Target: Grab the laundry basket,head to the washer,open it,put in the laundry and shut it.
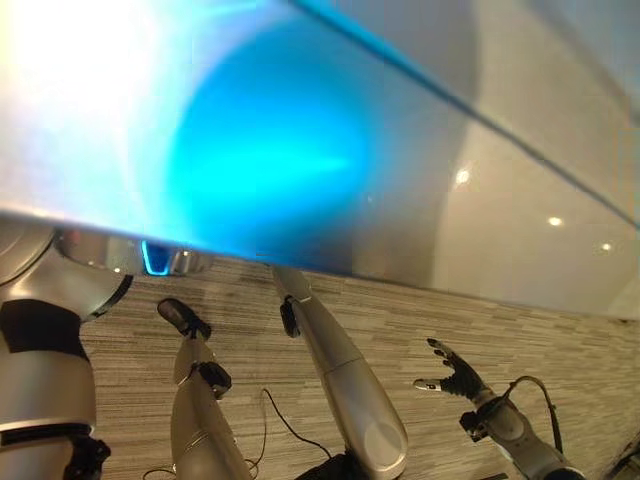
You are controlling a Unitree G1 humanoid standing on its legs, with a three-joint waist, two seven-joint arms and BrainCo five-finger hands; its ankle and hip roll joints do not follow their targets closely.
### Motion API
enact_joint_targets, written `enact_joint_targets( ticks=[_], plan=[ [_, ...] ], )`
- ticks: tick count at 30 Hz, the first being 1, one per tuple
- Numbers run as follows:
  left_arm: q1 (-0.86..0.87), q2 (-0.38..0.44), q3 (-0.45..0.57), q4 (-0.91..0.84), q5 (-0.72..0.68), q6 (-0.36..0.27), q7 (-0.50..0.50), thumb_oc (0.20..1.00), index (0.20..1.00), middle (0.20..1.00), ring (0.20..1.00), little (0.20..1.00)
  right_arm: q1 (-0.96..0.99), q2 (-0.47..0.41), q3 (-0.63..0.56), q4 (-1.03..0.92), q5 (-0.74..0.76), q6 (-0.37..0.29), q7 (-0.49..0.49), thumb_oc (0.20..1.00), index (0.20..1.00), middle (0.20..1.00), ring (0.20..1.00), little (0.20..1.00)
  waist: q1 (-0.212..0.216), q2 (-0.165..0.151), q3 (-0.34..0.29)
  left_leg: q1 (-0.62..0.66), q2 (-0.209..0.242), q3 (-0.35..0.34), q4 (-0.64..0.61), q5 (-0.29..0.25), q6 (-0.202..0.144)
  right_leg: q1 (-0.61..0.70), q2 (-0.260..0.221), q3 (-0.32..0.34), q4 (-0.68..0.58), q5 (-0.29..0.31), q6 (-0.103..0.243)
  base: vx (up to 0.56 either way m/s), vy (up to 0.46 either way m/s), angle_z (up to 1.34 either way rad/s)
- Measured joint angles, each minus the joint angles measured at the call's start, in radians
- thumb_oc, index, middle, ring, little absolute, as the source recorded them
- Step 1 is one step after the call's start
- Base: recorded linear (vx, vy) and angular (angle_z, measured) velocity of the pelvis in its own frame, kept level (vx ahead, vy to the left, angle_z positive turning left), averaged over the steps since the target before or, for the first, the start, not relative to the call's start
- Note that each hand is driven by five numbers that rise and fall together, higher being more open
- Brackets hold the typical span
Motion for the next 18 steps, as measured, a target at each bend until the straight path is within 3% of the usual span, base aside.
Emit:
enact_joint_targets(
  ticks=[4, 8, 14, 18],
  plan=[
    [0.162, -0.041, 0.056, -0.007, -0.187, -0.073, -0.167, 1.000, 1.000, 1.000, 1.000, 1.000, -0.012, 0.007, -0.036, -0.039, 0.000, 0.037, 0.020, 1.000, 1.000, 1.000, 1.000, 1.000, 0.023, -0.001, -0.001, 0.136, -0.017, -0.012, -0.079, 0.041, -0.005, 0.091, 0.000, 0.001, -0.002, -0.016, -0.012, -0.03, 0.027, -0.14],
    [0.238, -0.047, 0.060, -0.104, -0.360, -0.072, -0.280, 1.000, 1.000, 1.000, 1.000, 1.000, -0.050, 0.022, -0.040, 0.000, 0.000, 0.068, 0.029, 1.000, 1.000, 1.000, 1.000, 1.000, 0.051, -0.001, -0.001, 0.167, -0.019, -0.036, -0.075, 0.045, -0.007, 0.124, -0.003, -0.004, 0.002, -0.019, -0.016, -0.03, 0.029, 0.05],
    [0.302, -0.010, 0.102, -0.219, -0.579, -0.072, -0.350, 1.000, 1.000, 1.000, 1.000, 1.000, -0.070, 0.043, -0.027, 0.035, -0.001, 0.086, 0.026, 1.000, 1.000, 1.000, 1.000, 1.000, 0.057, 0.002, 0.001, 0.160, -0.014, -0.057, -0.083, 0.044, -0.007, 0.124, -0.003, -0.024, 0.003, -0.032, -0.014, -0.02, 0.037, 0.07],
    [0.459, 0.090, 0.157, -0.399, -0.723, -0.072, -0.439, 1.000, 1.000, 1.000, 1.000, 1.000, -0.076, 0.082, -0.038, 0.070, -0.006, 0.107, 0.017, 1.000, 1.000, 1.000, 1.000, 1.000, 0.068, 0.016, 0.010, 0.191, -0.009, -0.057, -0.082, 0.045, -0.008, 0.152, 0.000, -0.032, 0.007, -0.035, -0.017, -0.02, 0.073, -0.03]
  ],
)
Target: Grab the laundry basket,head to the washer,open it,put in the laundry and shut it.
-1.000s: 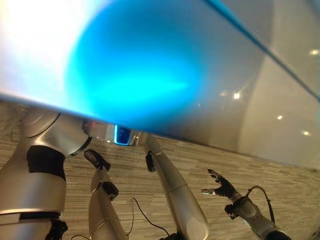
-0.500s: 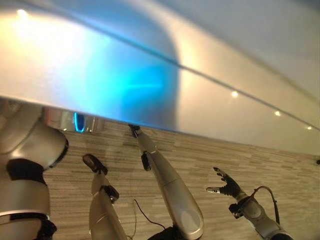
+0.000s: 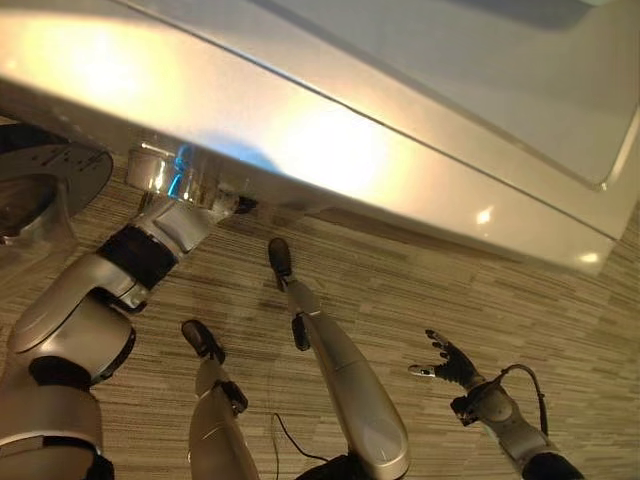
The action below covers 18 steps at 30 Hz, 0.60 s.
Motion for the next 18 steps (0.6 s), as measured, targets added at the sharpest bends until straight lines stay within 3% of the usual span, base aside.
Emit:
enact_joint_targets(
  ticks=[3, 6, 10, 13, 17, 18],
  plan=[
    [0.055, 0.004, 0.030, -0.011, -0.068, 0.003, -0.024, 1.000, 1.000, 1.000, 1.000, 1.000, -0.002, 0.010, 0.043, 0.012, -0.014, 0.006, 0.001, 1.000, 1.000, 1.000, 1.000, 1.000, 0.000, 0.006, 0.002, 0.011, 0.002, -0.001, 0.015, 0.000, 0.000, 0.016, 0.002, 0.002, 0.003, -0.009, -0.002, -0.01, 0.087, -0.03],
    [0.266, -0.063, 0.217, -0.047, -0.158, 0.004, -0.035, 1.000, 1.000, 1.000, 1.000, 1.000, -0.029, 0.043, 0.045, 0.039, -0.014, 0.031, -0.001, 1.000, 1.000, 1.000, 1.000, 1.000, 0.000, 0.016, 0.008, 0.071, 0.013, -0.002, 0.035, 0.002, -0.006, 0.096, 0.009, -0.013, 0.001, -0.020, -0.009, 0.00, 0.114, -0.04],
    [0.423, -0.138, 0.342, -0.046, -0.177, 0.014, -0.035, 1.000, 1.000, 1.000, 1.000, 1.000, -0.092, 0.053, 0.052, 0.034, -0.013, 0.037, -0.003, 1.000, 1.000, 1.000, 1.000, 1.000, -0.001, 0.018, 0.007, 0.158, 0.032, -0.003, 0.054, 0.002, -0.005, 0.195, 0.029, -0.014, -0.003, -0.040, -0.017, -0.03, 0.114, -0.06],
    [0.488, -0.219, 0.430, -0.001, -0.130, 0.028, -0.043, 1.000, 1.000, 1.000, 1.000, 1.000, -0.129, 0.067, 0.052, 0.045, -0.012, 0.048, -0.002, 1.000, 1.000, 1.000, 1.000, 1.000, 0.004, 0.019, 0.007, 0.195, 0.036, -0.004, 0.082, 0.004, -0.009, 0.248, 0.032, -0.017, 0.005, -0.052, -0.035, -0.01, 0.126, 0.00],
    [0.573, -0.272, 0.473, 0.058, -0.035, 0.041, -0.115, 1.000, 1.000, 1.000, 1.000, 1.000, -0.125, 0.091, 0.054, 0.063, -0.013, 0.059, -0.001, 1.000, 1.000, 1.000, 1.000, 1.000, 0.013, 0.025, 0.006, 0.248, 0.019, -0.030, 0.076, 0.007, -0.007, 0.347, 0.036, -0.024, -0.001, -0.078, -0.030, 0.05, 0.114, 0.07],
    [0.673, -0.291, 0.426, 0.002, 0.042, 0.005, -0.186, 1.000, 1.000, 1.000, 1.000, 1.000, -0.083, 0.087, 0.041, 0.091, -0.015, 0.069, -0.001, 1.000, 1.000, 1.000, 1.000, 1.000, 0.057, 0.060, -0.011, 0.256, 0.009, -0.037, 0.076, 0.008, -0.002, 0.395, 0.037, -0.036, -0.015, -0.094, -0.019, 0.06, 0.087, 0.33]
  ],
)
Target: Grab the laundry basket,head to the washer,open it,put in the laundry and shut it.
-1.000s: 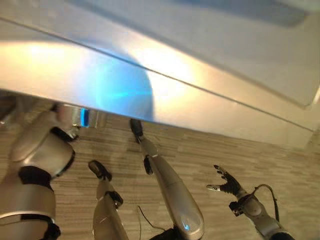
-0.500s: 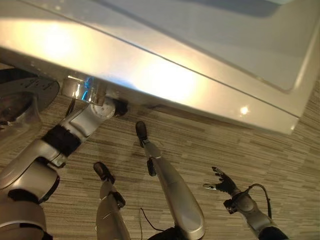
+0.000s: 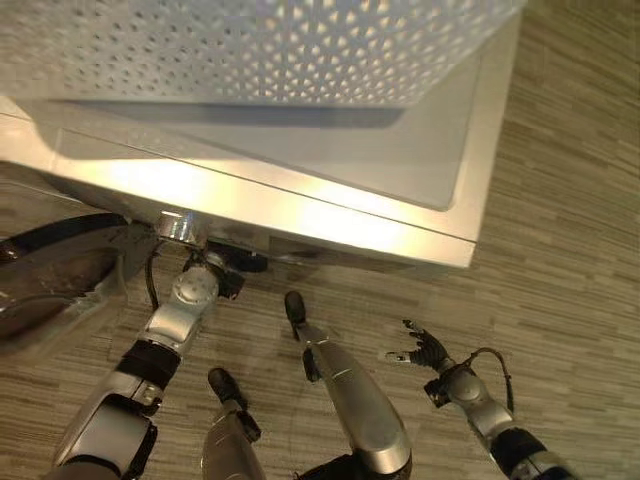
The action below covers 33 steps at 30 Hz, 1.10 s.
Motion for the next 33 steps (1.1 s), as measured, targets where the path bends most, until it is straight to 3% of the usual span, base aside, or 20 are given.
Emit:
enact_joint_targets(
  ticks=[2, 3, 5, 6, 9, 11, 14, 18, 27, 30, 33],
  plan=[
    [0.118, -0.047, -0.044, -0.057, 0.059, -0.039, -0.020, 1.000, 1.000, 1.000, 1.000, 1.000, 0.057, -0.021, -0.007, 0.052, -0.001, 0.003, 0.000, 1.000, 1.000, 1.000, 1.000, 1.000, 0.044, 0.085, -0.077, -0.024, -0.001, -0.011, -0.003, -0.016, 0.032, 0.000, -0.003, -0.032, -0.012, -0.020, 0.013, 0.05, 0.073, 0.54],
    [0.207, -0.102, -0.053, -0.047, 0.110, -0.069, -0.026, 1.000, 1.000, 1.000, 1.000, 1.000, 0.097, -0.048, -0.007, 0.076, -0.006, 0.032, 0.006, 1.000, 1.000, 1.000, 1.000, 1.000, 0.088, 0.145, -0.138, -0.010, -0.015, -0.017, -0.037, -0.025, 0.046, 0.012, -0.014, -0.047, -0.022, -0.029, 0.026, 0.02, 0.051, 0.57],
    [0.322, -0.124, -0.029, -0.002, 0.122, -0.084, -0.018, 1.000, 1.000, 1.000, 1.000, 1.000, 0.134, -0.078, -0.022, 0.038, -0.030, 0.017, 0.010, 1.000, 1.000, 1.000, 1.000, 1.000, 0.112, 0.182, -0.189, 0.004, -0.038, -0.018, -0.061, -0.045, 0.078, 0.016, -0.041, -0.059, -0.008, -0.048, 0.048, 0.01, 0.034, 0.42],
    [0.361, -0.144, -0.007, 0.079, 0.147, -0.083, -0.013, 1.000, 1.000, 1.000, 1.000, 1.000, 0.132, -0.078, -0.037, 0.051, -0.041, 0.016, 0.009, 1.000, 1.000, 1.000, 1.000, 1.000, 0.124, 0.187, -0.217, 0.010, -0.050, -0.017, -0.074, -0.052, 0.088, 0.015, -0.055, -0.058, 0.000, -0.053, 0.059, 0.00, 0.038, 0.19],
    [0.444, -0.139, 0.018, 0.302, 0.227, -0.067, 0.015, 1.000, 1.000, 1.000, 1.000, 1.000, 0.114, -0.049, -0.035, 0.156, -0.076, 0.020, 0.007, 1.000, 1.000, 1.000, 1.000, 1.000, 0.145, 0.147, -0.304, -0.001, -0.089, -0.018, -0.100, -0.056, 0.090, -0.014, -0.094, -0.035, 0.021, -0.062, 0.097, -0.01, 0.029, 0.16],
    [0.484, -0.122, 0.015, 0.349, 0.256, -0.057, 0.032, 1.000, 1.000, 1.000, 1.000, 1.000, 0.127, -0.030, -0.034, 0.173, -0.080, 0.024, 0.007, 1.000, 1.000, 1.000, 1.000, 1.000, 0.158, 0.110, -0.323, -0.011, -0.109, -0.018, -0.100, -0.042, 0.111, -0.027, -0.115, -0.031, 0.031, -0.058, 0.102, -0.02, 0.002, 0.19],
    [0.508, -0.120, 0.009, 0.371, 0.269, -0.057, 0.034, 1.000, 1.000, 1.000, 1.000, 1.000, 0.129, -0.020, -0.022, 0.171, -0.085, 0.023, 0.007, 1.000, 1.000, 1.000, 1.000, 1.000, 0.169, 0.090, -0.337, -0.039, -0.130, -0.032, -0.093, -0.037, 0.122, -0.044, -0.138, -0.033, 0.040, -0.048, 0.115, -0.05, -0.005, 0.17],
    [0.471, -0.120, 0.002, 0.346, 0.267, -0.063, 0.037, 1.000, 1.000, 1.000, 1.000, 1.000, 0.089, -0.013, -0.022, 0.175, -0.084, 0.023, 0.007, 1.000, 1.000, 1.000, 1.000, 1.000, 0.185, 0.092, -0.334, -0.090, -0.144, -0.048, -0.065, -0.039, 0.133, -0.071, -0.152, -0.037, 0.041, -0.046, 0.120, -0.07, -0.012, 0.16],
    [0.376, -0.143, 0.002, 0.281, 0.250, -0.076, 0.071, 1.000, 1.000, 1.000, 1.000, 1.000, -0.103, 0.036, -0.023, 0.257, -0.073, 0.018, -0.030, 1.000, 1.000, 1.000, 1.000, 1.000, 0.201, 0.127, -0.225, -0.151, -0.144, -0.079, -0.033, -0.041, 0.137, -0.099, -0.158, -0.069, 0.045, -0.048, 0.121, -0.05, 0.004, 0.10],
    [0.373, -0.144, -0.001, 0.238, 0.245, -0.076, 0.072, 1.000, 1.000, 1.000, 1.000, 1.000, -0.165, 0.047, -0.028, 0.317, -0.060, 0.018, -0.049, 1.000, 1.000, 1.000, 1.000, 1.000, 0.213, 0.148, -0.194, -0.193, -0.150, -0.098, -0.022, -0.039, 0.135, -0.127, -0.167, -0.081, 0.056, -0.048, 0.120, -0.05, 0.034, 0.18],
    [0.390, -0.138, -0.007, 0.140, 0.187, -0.077, 0.072, 1.000, 1.000, 1.000, 1.000, 1.000, -0.221, 0.045, -0.045, 0.396, -0.034, 0.023, -0.069, 1.000, 1.000, 1.000, 1.000, 1.000, 0.251, 0.177, -0.160, -0.217, -0.163, -0.123, -0.019, -0.036, 0.136, -0.159, -0.187, -0.098, 0.099, -0.072, 0.123, 0.01, 0.031, 0.25]
  ],
)
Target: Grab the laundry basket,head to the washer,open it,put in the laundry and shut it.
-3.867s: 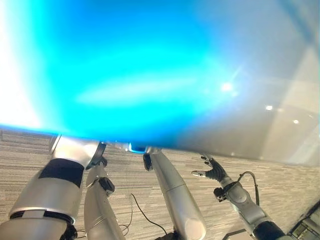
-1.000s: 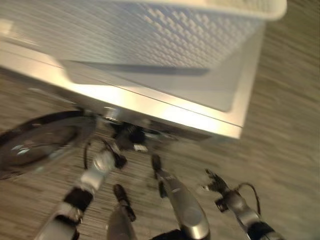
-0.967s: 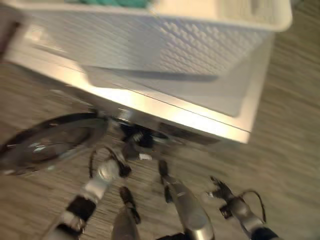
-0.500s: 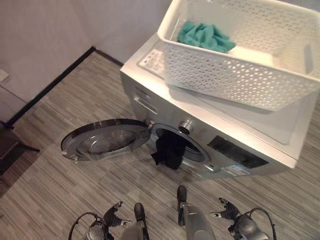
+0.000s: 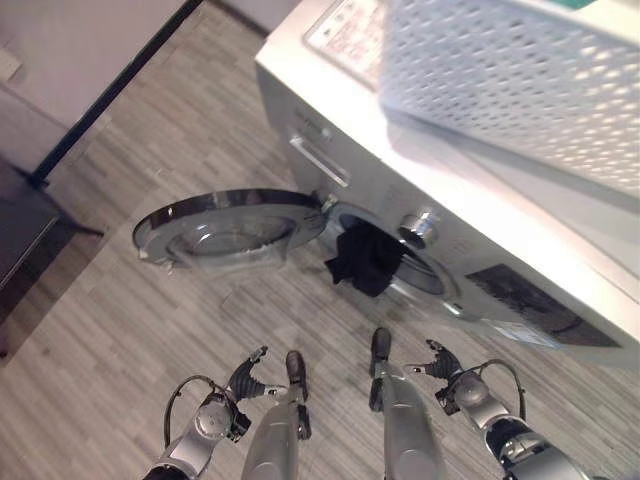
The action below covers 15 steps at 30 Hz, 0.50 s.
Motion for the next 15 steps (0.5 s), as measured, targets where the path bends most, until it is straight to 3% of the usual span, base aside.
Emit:
enact_joint_targets(
  ticks=[7, 15],
  plan=[
    [0.029, 0.003, -0.003, -0.130, -0.073, -0.012, -0.020, 1.000, 1.000, 1.000, 1.000, 1.000, -0.118, -0.019, -0.043, 0.078, 0.037, 0.015, -0.061, 1.000, 1.000, 1.000, 1.000, 1.000, 0.055, 0.061, 0.026, -0.079, -0.026, -0.057, 0.012, 0.016, 0.000, -0.062, -0.040, -0.030, 0.058, -0.025, -0.001, -0.04, 0.041, 0.26],
    [0.019, 0.024, -0.032, -0.206, -0.164, -0.014, -0.020, 1.000, 1.000, 1.000, 1.000, 1.000, -0.274, -0.015, -0.040, 0.148, 0.037, 0.034, -0.105, 1.000, 1.000, 1.000, 1.000, 1.000, 0.113, 0.101, 0.047, -0.170, -0.060, -0.087, 0.056, 0.021, 0.003, -0.132, -0.081, -0.035, 0.106, -0.040, 0.013, -0.04, 0.047, 0.17]
  ],
)
